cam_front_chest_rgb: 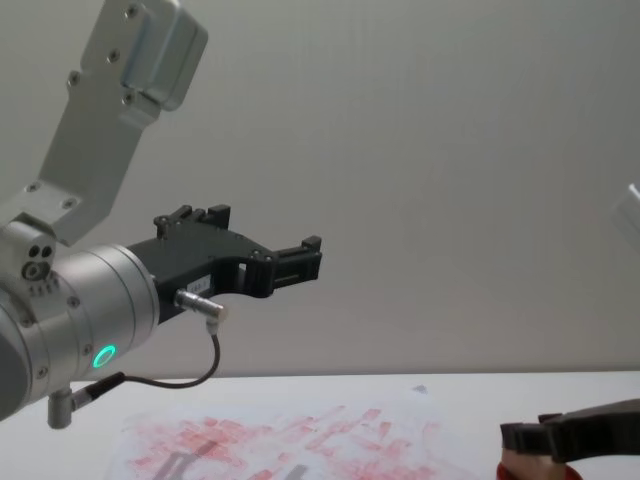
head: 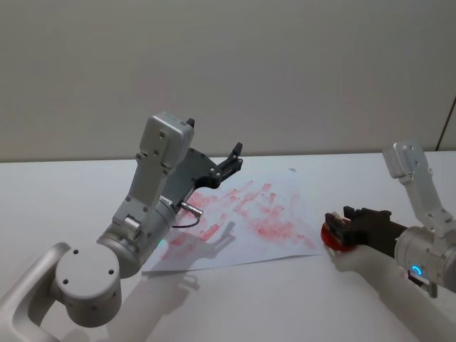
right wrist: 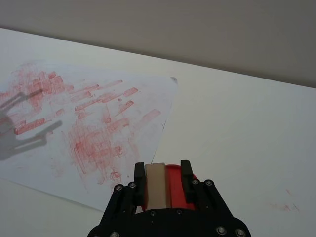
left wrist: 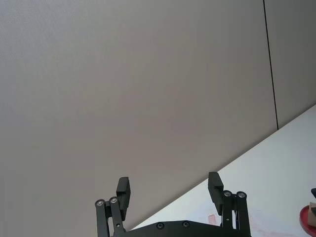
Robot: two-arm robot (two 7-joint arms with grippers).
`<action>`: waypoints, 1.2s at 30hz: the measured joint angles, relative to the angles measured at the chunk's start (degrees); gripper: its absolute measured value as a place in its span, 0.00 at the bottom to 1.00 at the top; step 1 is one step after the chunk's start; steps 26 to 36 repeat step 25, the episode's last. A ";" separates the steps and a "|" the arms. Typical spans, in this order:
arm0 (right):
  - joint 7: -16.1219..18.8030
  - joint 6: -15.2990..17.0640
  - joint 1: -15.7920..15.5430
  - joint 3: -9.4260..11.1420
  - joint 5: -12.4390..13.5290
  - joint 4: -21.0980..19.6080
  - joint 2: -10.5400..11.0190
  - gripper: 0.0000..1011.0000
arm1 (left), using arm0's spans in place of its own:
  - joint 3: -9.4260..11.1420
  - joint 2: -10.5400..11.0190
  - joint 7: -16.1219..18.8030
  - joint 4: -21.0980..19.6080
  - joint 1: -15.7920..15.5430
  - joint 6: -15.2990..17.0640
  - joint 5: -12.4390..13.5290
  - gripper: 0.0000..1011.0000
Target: Use the one hand to pick up the stamp and affix it onto the A4 paper.
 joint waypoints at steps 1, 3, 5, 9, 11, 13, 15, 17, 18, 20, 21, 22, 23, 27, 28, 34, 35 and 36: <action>0.03 0.05 0.01 0.00 -0.01 0.01 0.00 0.42 | 0.00 0.00 0.00 0.00 0.00 0.00 0.00 0.99; 0.12 0.16 0.05 -0.02 -0.05 0.03 0.00 0.47 | 0.00 0.00 0.00 0.00 0.00 0.00 0.00 0.99; 0.16 0.22 0.07 -0.03 -0.08 0.04 0.00 0.53 | 0.00 0.00 0.00 0.00 0.00 0.00 0.00 0.99; 0.24 0.33 0.11 -0.05 -0.14 0.07 0.00 0.68 | 0.00 0.00 0.00 0.00 0.00 0.00 0.00 0.99; 0.26 0.36 0.12 -0.06 -0.15 0.08 0.00 0.72 | 0.00 0.00 0.00 0.00 0.00 0.00 0.00 0.99; 0.29 0.42 0.13 -0.08 -0.17 0.09 0.00 0.79 | 0.00 0.00 0.00 0.00 0.00 0.00 0.00 0.99; 0.31 0.46 0.15 -0.08 -0.19 0.10 0.00 0.83 | 0.00 0.00 0.00 0.00 0.00 0.00 0.00 0.99; 0.32 0.48 0.15 -0.08 -0.20 0.11 0.00 0.90 | 0.00 0.00 0.00 0.00 0.00 0.00 0.00 0.99; 0.34 0.50 0.16 -0.08 -0.21 0.12 0.00 0.93 | 0.00 0.00 0.00 0.00 0.00 0.00 0.00 0.99; 0.35 0.51 0.17 -0.08 -0.21 0.13 0.00 0.97 | 0.00 0.00 0.00 0.00 0.00 0.00 0.00 0.99; 0.35 0.52 0.17 -0.08 -0.22 0.13 0.00 0.99 | 0.00 0.00 0.00 0.00 0.00 0.00 0.00 0.99; 0.36 0.53 0.18 -0.08 -0.23 0.13 0.00 0.99 | 0.00 0.00 0.00 0.00 0.00 0.00 0.00 0.99; 0.37 0.53 0.18 -0.08 -0.23 0.13 0.00 0.99 | 0.00 0.00 0.00 0.00 0.00 0.00 0.00 0.99; 0.38 0.55 0.20 -0.08 -0.24 0.13 0.00 0.99 | 0.00 0.00 0.00 0.00 0.00 0.00 0.00 0.99; 0.38 0.55 0.20 -0.08 -0.24 0.13 0.00 0.99 | 0.00 0.00 0.00 0.00 0.00 0.00 0.00 0.99; 0.38 0.55 0.20 -0.08 -0.24 0.13 0.00 0.99 | 0.00 0.00 0.00 0.00 0.00 0.00 0.00 0.99; 0.38 0.55 0.20 -0.08 -0.24 0.13 0.00 0.99 | 0.00 0.00 0.00 0.00 0.00 0.00 0.00 0.99; 0.38 0.55 0.20 -0.08 -0.24 0.13 0.00 0.99 | 0.00 0.00 0.00 0.00 0.00 0.00 0.00 0.99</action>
